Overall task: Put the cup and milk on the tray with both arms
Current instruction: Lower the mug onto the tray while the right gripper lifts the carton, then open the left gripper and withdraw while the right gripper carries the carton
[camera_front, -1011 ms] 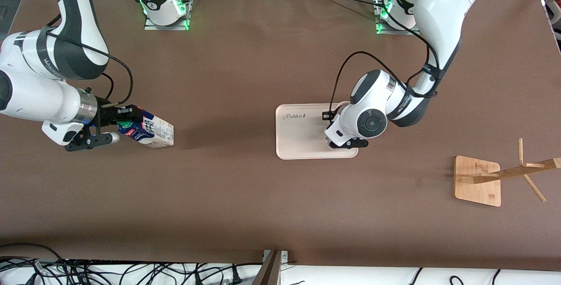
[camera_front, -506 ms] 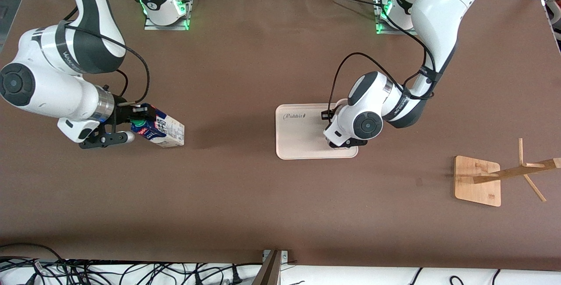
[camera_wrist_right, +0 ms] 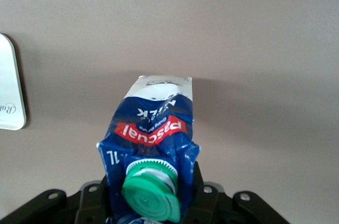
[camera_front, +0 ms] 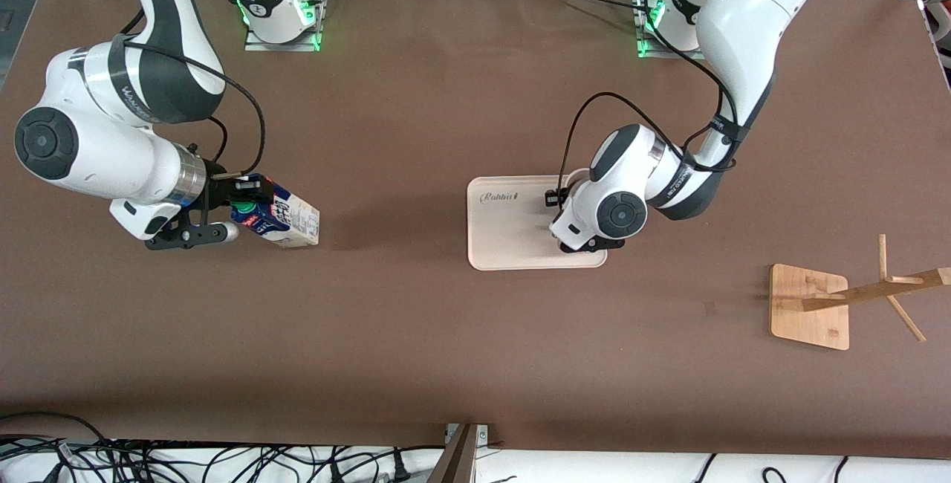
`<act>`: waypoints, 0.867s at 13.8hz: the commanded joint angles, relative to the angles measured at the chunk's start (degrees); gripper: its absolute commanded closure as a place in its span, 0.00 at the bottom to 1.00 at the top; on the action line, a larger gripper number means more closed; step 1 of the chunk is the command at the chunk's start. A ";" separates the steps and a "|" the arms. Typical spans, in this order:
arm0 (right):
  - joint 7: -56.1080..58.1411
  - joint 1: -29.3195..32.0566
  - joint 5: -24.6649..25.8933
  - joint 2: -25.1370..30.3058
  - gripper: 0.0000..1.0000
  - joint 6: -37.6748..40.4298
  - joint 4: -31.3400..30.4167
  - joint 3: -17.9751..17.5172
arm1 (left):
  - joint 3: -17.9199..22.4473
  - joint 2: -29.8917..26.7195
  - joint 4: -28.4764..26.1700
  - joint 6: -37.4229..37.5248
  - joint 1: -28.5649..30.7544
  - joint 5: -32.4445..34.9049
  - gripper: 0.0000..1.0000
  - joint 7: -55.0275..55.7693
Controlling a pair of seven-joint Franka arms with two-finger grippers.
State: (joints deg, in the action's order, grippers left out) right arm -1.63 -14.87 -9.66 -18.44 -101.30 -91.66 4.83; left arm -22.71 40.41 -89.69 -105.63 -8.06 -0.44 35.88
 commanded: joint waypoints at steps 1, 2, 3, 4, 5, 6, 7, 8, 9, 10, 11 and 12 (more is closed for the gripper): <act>-1.36 -0.95 -0.79 -0.11 0.46 1.11 0.87 0.00 | -0.06 -0.42 1.45 2.44 0.15 1.40 0.00 1.12; -3.28 -1.39 -0.79 -0.11 0.46 0.93 0.95 0.00 | -0.14 -0.85 1.54 3.23 0.24 1.40 0.00 0.95; -5.12 -2.44 -0.79 -0.11 0.46 0.76 0.95 0.00 | -0.15 -1.21 1.88 4.37 0.33 1.49 0.00 0.78; -6.53 -3.49 -0.62 -0.11 0.46 0.67 0.96 0.00 | -0.15 -1.73 3.63 6.21 0.33 1.32 0.00 0.51; -8.29 -4.98 -0.53 -0.19 0.46 0.58 0.96 0.00 | -0.23 -1.74 6.43 9.27 0.07 1.05 0.00 0.68; -10.22 -6.48 -0.36 -0.37 0.46 0.40 1.04 0.00 | -0.23 -1.74 10.20 13.57 -0.02 1.49 0.00 0.51; -11.98 -8.06 -0.27 -0.80 0.46 0.32 1.91 0.00 | -0.32 -1.83 13.37 18.22 0.24 1.40 0.00 -0.01; -13.65 -9.64 -0.27 -1.77 0.46 0.49 3.66 0.00 | -0.23 -1.91 16.45 23.14 0.24 1.40 0.00 -0.71; -16.10 -11.74 -0.27 -2.47 0.46 0.40 4.81 0.00 | -0.15 -2.18 19.00 27.54 0.42 1.49 0.00 -1.24; -19.35 -13.50 -0.27 -3.52 0.46 0.40 6.39 0.00 | -0.15 -3.13 21.20 30.54 1.20 1.40 0.00 -2.38; -22.77 -15.35 -0.35 -4.66 0.46 0.40 8.23 0.00 | -0.32 -4.36 22.27 32.05 2.69 1.40 0.00 -3.35; -25.77 -17.28 -0.44 -5.89 0.46 0.40 9.99 0.00 | -0.23 -6.12 21.93 32.24 3.31 1.58 0.00 -3.53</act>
State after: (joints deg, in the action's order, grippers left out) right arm -22.04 -29.10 -9.67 -20.85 -101.69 -87.03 4.43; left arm -22.64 36.48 -69.21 -75.91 -6.50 -0.32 34.42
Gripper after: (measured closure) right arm 0.458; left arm 0.000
